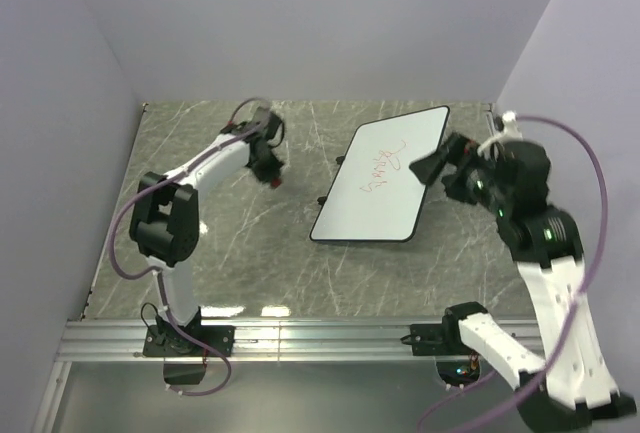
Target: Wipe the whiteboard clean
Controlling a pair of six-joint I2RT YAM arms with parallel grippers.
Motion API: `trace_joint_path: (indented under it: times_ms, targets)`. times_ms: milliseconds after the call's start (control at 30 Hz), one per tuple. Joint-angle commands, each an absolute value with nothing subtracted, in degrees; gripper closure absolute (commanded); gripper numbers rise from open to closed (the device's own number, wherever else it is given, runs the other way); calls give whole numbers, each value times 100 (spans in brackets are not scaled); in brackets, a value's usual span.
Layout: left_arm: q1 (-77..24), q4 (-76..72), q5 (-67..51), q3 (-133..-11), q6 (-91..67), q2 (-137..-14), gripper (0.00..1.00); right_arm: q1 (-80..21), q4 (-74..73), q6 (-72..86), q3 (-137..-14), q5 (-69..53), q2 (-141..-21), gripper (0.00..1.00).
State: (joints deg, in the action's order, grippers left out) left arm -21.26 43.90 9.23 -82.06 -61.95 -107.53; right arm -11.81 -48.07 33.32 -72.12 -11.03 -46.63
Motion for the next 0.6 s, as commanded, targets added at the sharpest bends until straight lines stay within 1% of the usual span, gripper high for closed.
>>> trace_joint_path:
  times_ms: [0, 67, 167, 267, 300, 400, 567]
  targets:
    - [-2845, 4376, 809, -9621, -5125, -10871, 100, -1038, -5142, 3217, -7769, -739, -5571, 2]
    - [-3023, 4368, 495, -10288, -4677, -11003, 100, -976, -5159, 3365, -7918, -677, -5974, 3]
    - [-3225, 4350, 53, -10827, -4237, -11258, 100, -940, -5133, 3489, -7945, -642, -6310, 4]
    - [-3331, 4272, -710, -11398, -3964, -11364, 100, -932, -5124, 3533, -7972, -396, -6661, 5]
    - [-3348, 4219, -1164, -11460, -3894, -11373, 100, -932, -5176, 3525, -7998, -291, -6723, 5]
    - [-3401, 3956, -1939, -11548, -3587, -11320, 100, -905, -5343, 3498, -8094, 139, -6960, 5]
    - [-3463, 3797, -2495, -11540, -3323, -11311, 100, -888, -5326, 3498, -8060, 483, -7285, 5]
